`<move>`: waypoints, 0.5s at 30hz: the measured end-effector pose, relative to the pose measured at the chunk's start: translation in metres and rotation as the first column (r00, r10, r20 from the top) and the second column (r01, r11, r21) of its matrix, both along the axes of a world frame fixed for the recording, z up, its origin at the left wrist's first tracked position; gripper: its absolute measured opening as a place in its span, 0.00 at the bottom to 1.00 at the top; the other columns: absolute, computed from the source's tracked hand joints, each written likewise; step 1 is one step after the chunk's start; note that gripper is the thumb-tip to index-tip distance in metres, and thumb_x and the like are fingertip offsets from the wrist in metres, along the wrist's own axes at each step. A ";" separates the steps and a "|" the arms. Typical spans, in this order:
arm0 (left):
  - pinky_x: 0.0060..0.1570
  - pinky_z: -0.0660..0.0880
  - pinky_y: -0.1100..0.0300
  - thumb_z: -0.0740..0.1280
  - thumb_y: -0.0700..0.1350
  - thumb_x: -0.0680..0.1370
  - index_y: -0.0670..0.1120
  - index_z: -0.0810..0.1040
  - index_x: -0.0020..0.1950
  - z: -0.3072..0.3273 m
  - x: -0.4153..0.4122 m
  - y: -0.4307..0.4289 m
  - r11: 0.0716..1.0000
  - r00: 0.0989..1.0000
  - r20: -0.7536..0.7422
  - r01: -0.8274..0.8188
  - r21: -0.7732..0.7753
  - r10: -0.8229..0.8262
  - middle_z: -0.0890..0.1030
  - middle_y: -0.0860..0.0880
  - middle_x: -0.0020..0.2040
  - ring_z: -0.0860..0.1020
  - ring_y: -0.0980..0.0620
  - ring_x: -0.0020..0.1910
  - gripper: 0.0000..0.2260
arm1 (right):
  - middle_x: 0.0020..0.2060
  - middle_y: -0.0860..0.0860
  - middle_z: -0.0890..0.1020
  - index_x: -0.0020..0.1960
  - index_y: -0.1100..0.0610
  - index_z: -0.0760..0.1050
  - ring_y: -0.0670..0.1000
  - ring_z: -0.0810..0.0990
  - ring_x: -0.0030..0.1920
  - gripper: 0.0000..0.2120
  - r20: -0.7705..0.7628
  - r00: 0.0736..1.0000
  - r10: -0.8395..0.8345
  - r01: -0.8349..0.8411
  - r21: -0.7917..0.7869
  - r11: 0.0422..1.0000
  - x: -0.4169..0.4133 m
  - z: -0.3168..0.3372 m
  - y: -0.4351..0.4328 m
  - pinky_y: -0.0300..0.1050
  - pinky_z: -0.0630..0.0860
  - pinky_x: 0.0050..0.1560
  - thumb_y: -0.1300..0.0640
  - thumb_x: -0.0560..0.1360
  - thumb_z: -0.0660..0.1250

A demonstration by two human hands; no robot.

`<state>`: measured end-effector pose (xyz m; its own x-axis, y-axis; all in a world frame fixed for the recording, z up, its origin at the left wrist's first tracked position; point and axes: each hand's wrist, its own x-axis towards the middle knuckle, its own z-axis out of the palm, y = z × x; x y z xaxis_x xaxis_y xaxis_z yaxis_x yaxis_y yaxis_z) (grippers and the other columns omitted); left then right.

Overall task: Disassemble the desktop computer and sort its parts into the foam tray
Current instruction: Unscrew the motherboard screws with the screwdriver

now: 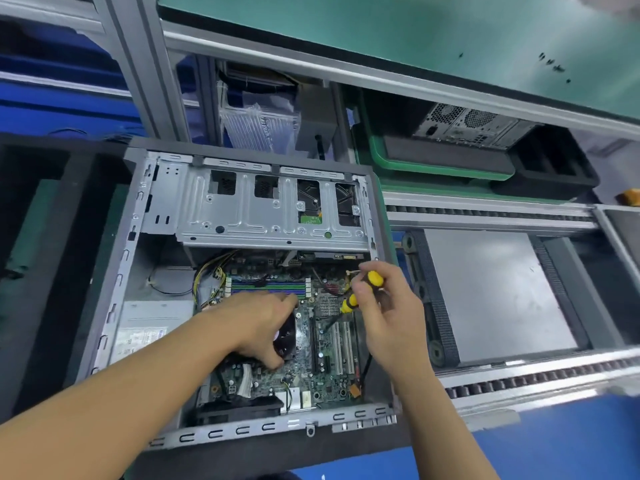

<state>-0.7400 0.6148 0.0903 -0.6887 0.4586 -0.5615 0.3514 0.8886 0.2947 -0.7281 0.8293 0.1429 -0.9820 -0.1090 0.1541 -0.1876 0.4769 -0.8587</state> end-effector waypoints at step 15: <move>0.64 0.60 0.46 0.72 0.55 0.74 0.57 0.75 0.63 0.006 0.002 0.033 0.932 0.949 -0.179 0.296 0.210 -0.261 0.75 0.56 0.61 0.71 0.53 0.63 0.18 | 0.34 0.41 0.71 0.50 0.45 0.63 0.40 0.70 0.35 0.11 0.320 0.916 0.244 -0.390 0.560 0.731 0.046 0.009 0.006 0.34 0.65 0.32 0.46 0.78 0.66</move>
<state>-0.7376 0.6482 0.0963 -0.5803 0.7490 -0.3199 0.6295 0.6617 0.4073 -0.6817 0.8350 0.1518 -0.8716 -0.4174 -0.2571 -0.2745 0.8501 -0.4494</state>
